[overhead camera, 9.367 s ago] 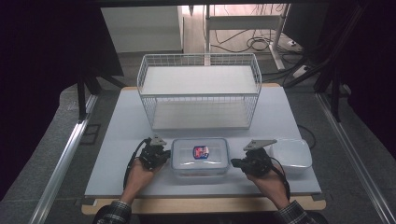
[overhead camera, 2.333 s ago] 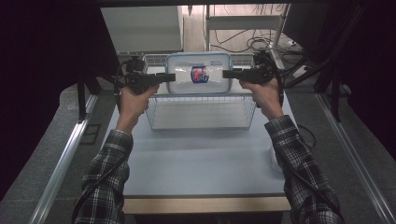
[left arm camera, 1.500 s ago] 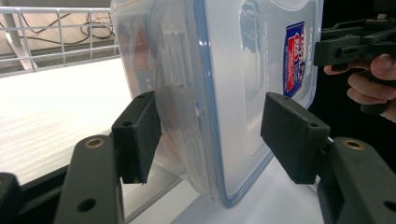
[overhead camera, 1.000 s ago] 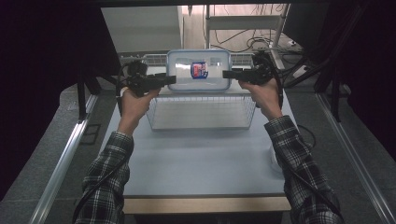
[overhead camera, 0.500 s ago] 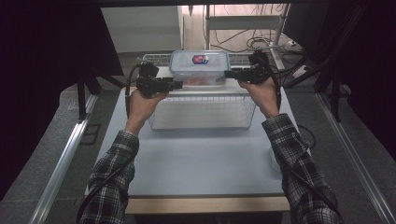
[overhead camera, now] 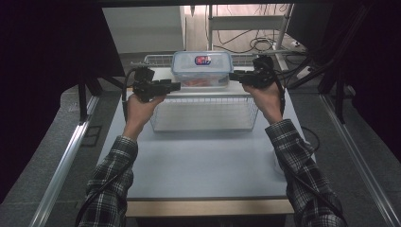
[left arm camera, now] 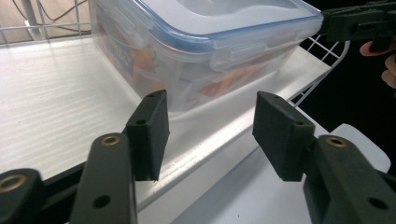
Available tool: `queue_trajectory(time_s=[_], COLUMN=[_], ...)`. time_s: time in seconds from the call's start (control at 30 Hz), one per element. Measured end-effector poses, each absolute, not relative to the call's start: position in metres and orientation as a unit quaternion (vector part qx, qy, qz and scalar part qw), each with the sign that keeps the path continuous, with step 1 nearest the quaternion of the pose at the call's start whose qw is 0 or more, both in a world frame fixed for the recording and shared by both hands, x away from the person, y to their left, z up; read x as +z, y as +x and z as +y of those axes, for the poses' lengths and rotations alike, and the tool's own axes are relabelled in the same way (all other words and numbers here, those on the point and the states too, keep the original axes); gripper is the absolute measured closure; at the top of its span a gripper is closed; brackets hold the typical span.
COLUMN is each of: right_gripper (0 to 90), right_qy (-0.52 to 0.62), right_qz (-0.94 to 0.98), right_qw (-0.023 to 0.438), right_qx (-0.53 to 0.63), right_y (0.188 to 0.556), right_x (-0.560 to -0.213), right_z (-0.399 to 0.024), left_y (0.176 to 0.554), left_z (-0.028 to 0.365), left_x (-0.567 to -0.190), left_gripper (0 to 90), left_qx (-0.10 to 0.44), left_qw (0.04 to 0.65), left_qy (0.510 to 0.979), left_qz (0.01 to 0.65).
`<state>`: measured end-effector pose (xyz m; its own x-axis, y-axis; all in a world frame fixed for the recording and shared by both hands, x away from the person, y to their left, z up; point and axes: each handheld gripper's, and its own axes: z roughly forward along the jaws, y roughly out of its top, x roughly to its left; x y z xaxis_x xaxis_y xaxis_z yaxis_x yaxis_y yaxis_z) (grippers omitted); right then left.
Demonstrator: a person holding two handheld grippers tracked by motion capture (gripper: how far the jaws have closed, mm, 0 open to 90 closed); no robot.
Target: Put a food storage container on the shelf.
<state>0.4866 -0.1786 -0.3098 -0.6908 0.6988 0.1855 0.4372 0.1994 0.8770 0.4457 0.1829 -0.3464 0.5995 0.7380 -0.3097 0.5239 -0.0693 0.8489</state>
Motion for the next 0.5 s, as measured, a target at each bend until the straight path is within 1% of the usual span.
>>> queue_trajectory(time_s=[0.03, 0.1, 0.23, 0.27, 0.37, 0.4, 0.5], right_gripper=[67.2, 62.7, 58.8, 56.2, 54.0, 52.5, 47.9], right_qy=[0.372, 0.362, 0.354, 0.349, 0.344, 0.341, 0.33], right_qz=[0.764, 0.765, 0.766, 0.767, 0.768, 0.769, 0.775], right_qw=[0.128, 0.13, 0.135, 0.134, 0.132, 0.132, 0.135], right_qx=[0.512, 0.517, 0.519, 0.521, 0.523, 0.523, 0.522], right_y=[0.487, 0.481, 0.475, 0.471, 0.467, 0.465, 0.455], right_x=[-0.31, -0.313, -0.317, -0.319, -0.321, -0.322, -0.326], right_z=[-0.179, -0.181, -0.183, -0.184, -0.184, -0.185, -0.186], left_y=[0.444, 0.441, 0.432, 0.43, 0.422, 0.418, 0.405], left_z=[0.183, 0.184, 0.184, 0.183, 0.181, 0.18, 0.174], left_x=[-0.347, -0.348, -0.353, -0.354, -0.358, -0.36, -0.364], left_gripper=[45.0, 41.5, 38.8, 36.0, 31.4, 31.4, 26.9], left_qx=[0.104, 0.108, 0.108, 0.11, 0.126, 0.129, 0.143], left_qw=[0.525, 0.53, 0.543, 0.544, 0.543, 0.542, 0.538], left_qy=[0.725, 0.723, 0.72, 0.721, 0.728, 0.729, 0.74], left_qz=[0.433, 0.429, 0.418, 0.414, 0.4, 0.397, 0.377])
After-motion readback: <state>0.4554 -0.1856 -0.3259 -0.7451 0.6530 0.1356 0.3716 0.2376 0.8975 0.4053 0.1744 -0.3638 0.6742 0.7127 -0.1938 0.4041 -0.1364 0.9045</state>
